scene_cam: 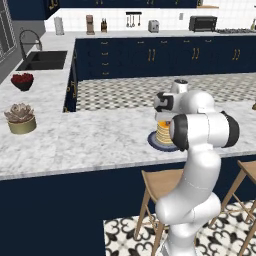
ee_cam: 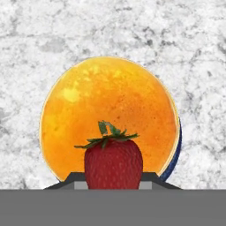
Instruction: Take the strawberry from the fridge and place it on top of the pancake, located on the dining counter.
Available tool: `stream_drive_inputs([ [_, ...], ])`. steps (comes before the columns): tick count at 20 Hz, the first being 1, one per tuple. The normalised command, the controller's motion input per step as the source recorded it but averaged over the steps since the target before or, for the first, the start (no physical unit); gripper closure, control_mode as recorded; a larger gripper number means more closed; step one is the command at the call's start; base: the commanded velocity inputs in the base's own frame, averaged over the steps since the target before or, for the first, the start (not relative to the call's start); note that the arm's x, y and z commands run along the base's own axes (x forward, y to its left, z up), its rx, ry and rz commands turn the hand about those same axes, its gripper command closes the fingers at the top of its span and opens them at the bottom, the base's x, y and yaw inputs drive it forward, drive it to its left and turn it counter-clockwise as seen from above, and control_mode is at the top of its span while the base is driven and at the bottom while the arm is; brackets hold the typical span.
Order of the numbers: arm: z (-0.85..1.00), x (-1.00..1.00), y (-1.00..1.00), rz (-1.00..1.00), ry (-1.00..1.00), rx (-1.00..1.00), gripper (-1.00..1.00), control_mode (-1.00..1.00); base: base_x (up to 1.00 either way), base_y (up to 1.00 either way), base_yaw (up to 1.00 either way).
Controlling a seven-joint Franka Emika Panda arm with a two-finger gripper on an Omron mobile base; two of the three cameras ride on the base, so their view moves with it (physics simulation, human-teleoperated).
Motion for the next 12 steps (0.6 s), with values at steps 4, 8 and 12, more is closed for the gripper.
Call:
stream_drive_inputs([
  [4,-0.09,0.06,0.00,0.00,0.00,0.00,1.00,-1.00,0.00,0.00,0.00],
  [8,-0.08,0.05,0.00,0.00,0.00,0.00,1.00,-1.00,0.00,0.00,0.00],
  [12,-0.02,0.01,0.00,0.00,0.00,0.00,1.00,-1.00,0.00,0.00,0.00],
])
